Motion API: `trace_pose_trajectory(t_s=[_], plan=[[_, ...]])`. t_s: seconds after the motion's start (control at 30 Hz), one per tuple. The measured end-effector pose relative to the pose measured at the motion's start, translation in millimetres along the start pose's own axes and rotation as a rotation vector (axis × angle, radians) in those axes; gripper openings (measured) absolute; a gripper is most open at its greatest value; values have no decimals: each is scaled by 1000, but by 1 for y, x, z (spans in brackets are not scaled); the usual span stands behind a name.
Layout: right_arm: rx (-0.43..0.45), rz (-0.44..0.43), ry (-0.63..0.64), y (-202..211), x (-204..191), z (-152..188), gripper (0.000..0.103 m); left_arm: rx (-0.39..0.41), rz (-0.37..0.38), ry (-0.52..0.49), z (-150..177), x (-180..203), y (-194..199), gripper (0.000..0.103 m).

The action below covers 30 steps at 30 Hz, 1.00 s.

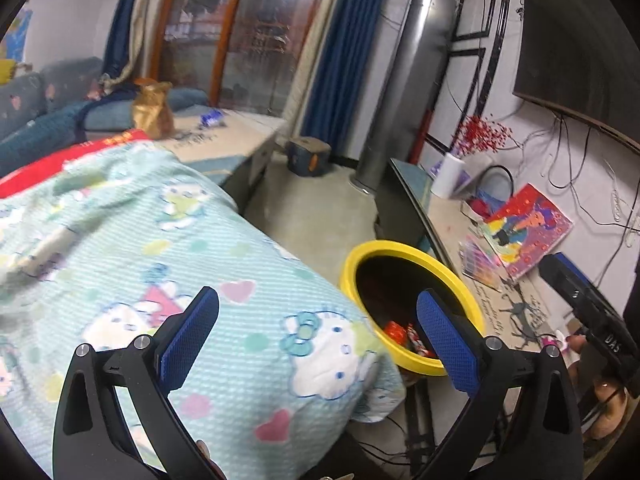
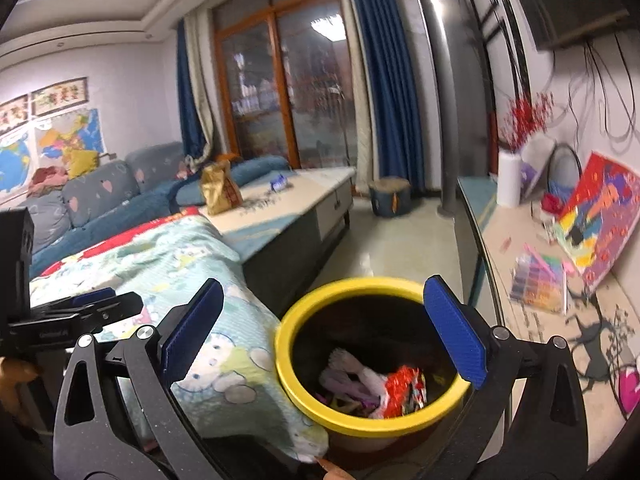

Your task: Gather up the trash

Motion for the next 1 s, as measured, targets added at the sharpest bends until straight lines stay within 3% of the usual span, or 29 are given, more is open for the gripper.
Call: trace_pose_trajectory(t_s=[0.2,0.47,0.67,1.0], plan=[[132,60,71,19,-21,0,92,107,-57,-3,2,-14,32,97],[222,88,84,36,-48,8,92,199,-102,-21,12,-23,62,97],[250,94,118,39,-61,18,92,217,-114,-26,27,-29,71,97],[204,61,107,32,-70,27,92,230,-110,-29,29,-32,72,97]])
Point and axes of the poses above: each gripper's, at about its wrist camera, not at the fingertips, and y roughly against the way its jaws point, x to its right, z to its underside, the point moved 5 cm from there along -y, roughly the way its jaws point, and after that the axes turned 4 degrees about -x, right-handed, at the moved point
